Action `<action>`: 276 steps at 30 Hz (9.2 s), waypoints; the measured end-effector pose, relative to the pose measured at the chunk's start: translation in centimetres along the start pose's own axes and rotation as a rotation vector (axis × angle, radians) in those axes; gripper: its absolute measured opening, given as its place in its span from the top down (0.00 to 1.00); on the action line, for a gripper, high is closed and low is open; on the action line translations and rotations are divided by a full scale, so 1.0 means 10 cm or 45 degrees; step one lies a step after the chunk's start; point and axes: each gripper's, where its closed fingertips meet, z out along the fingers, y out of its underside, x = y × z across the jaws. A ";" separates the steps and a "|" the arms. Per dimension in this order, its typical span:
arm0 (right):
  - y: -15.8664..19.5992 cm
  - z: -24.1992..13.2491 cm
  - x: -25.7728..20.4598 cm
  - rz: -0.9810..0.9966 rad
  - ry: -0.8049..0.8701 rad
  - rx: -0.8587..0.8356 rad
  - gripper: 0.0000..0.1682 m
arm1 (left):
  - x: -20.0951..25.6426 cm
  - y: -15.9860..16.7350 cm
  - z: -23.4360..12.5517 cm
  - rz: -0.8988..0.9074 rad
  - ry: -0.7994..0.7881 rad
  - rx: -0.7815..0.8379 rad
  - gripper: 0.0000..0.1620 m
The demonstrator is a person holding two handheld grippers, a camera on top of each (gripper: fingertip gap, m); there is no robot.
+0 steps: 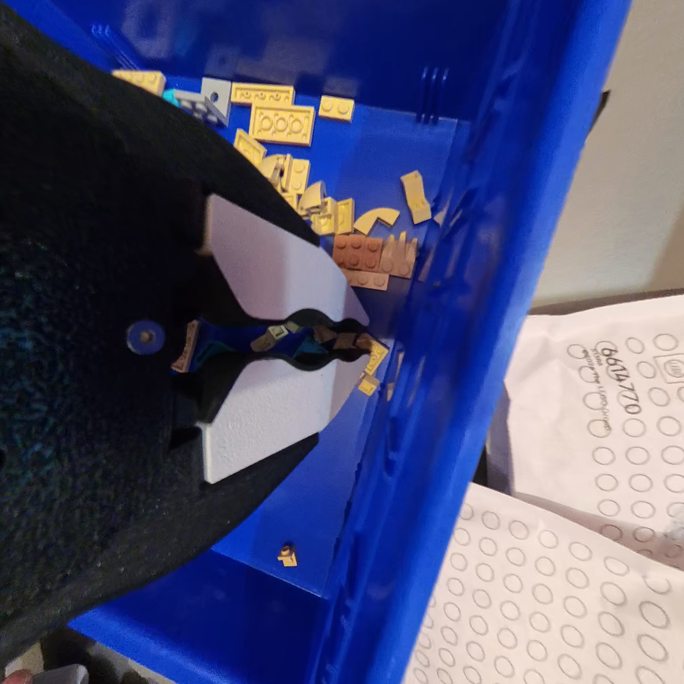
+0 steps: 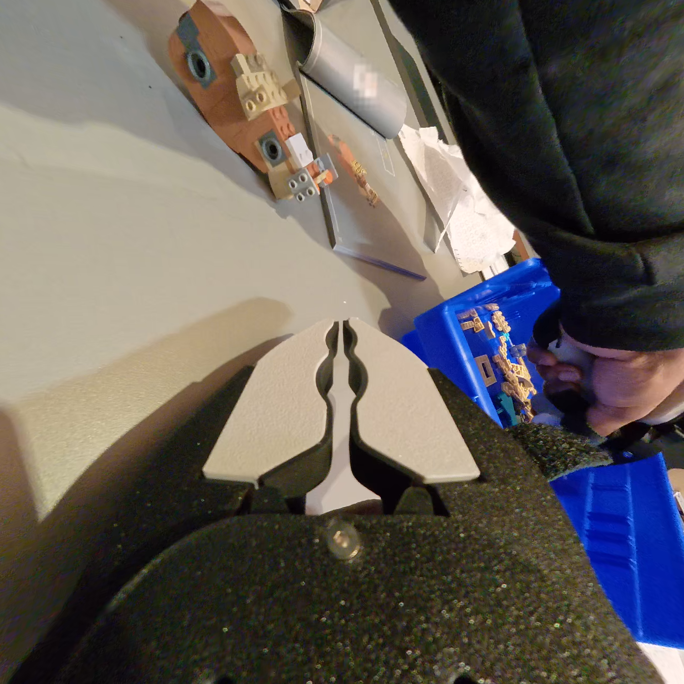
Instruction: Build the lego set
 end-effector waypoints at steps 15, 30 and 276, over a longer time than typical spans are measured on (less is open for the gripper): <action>0.00 0.00 0.00 -0.002 -0.001 -0.001 0.99 | 0.11 -0.07 -0.08 0.058 0.083 0.054 1.00; 0.00 0.00 -0.03 -0.026 -0.004 -0.006 0.99 | 0.08 -0.06 0.05 0.059 0.047 0.021 0.90; -1.23 0.79 0.37 0.020 0.104 0.417 0.88 | 1.17 2.76 -2.21 -0.519 0.877 1.410 0.96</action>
